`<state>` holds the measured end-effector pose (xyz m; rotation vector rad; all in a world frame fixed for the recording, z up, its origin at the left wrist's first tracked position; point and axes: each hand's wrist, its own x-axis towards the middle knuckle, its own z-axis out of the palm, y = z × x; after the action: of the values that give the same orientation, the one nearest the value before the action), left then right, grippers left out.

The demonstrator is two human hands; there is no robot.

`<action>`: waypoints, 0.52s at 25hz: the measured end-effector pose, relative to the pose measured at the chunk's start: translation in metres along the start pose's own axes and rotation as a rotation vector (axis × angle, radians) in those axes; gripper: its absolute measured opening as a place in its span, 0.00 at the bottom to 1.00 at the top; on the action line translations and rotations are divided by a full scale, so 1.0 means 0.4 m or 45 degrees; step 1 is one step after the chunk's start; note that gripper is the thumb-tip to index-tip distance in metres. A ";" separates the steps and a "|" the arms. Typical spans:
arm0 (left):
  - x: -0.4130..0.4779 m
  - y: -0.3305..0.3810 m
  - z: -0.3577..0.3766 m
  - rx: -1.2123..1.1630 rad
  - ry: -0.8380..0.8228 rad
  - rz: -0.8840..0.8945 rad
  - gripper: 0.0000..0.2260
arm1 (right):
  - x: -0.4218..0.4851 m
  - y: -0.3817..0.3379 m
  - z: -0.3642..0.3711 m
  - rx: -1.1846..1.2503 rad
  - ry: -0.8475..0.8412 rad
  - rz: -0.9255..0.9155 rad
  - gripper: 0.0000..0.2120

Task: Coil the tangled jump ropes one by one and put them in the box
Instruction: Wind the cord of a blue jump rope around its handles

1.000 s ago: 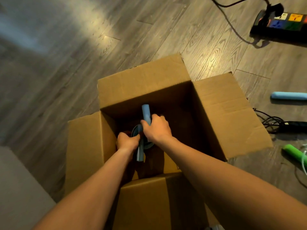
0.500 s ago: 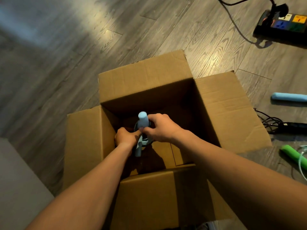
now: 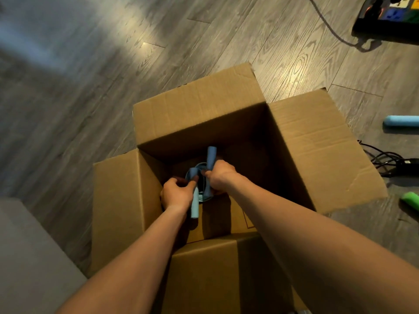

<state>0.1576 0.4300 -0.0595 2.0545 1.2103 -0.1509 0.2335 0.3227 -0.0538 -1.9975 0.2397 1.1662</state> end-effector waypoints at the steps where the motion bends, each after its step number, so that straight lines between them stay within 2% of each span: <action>1: -0.003 -0.004 0.004 -0.002 0.007 0.012 0.11 | -0.003 -0.008 0.005 -0.148 -0.003 -0.044 0.21; 4: -0.009 -0.009 0.001 -0.002 -0.004 0.026 0.09 | -0.005 -0.011 0.019 -0.329 0.008 -0.095 0.20; 6: -0.010 -0.010 -0.011 0.066 -0.080 0.054 0.13 | -0.004 -0.004 0.024 -0.341 0.028 -0.127 0.18; 8: -0.010 -0.019 -0.029 0.245 -0.126 0.162 0.17 | -0.002 -0.001 0.034 -0.338 0.040 -0.180 0.19; 11: -0.017 -0.030 -0.052 0.497 -0.138 0.318 0.16 | -0.002 -0.001 0.056 -0.379 0.079 -0.247 0.22; 13: -0.033 -0.018 -0.069 0.695 -0.130 0.410 0.14 | -0.005 -0.007 0.073 -0.353 0.113 -0.210 0.23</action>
<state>0.1379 0.4405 -0.0376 2.6441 0.8143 -0.4672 0.2148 0.3448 -0.0581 -2.2652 -0.0456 1.0521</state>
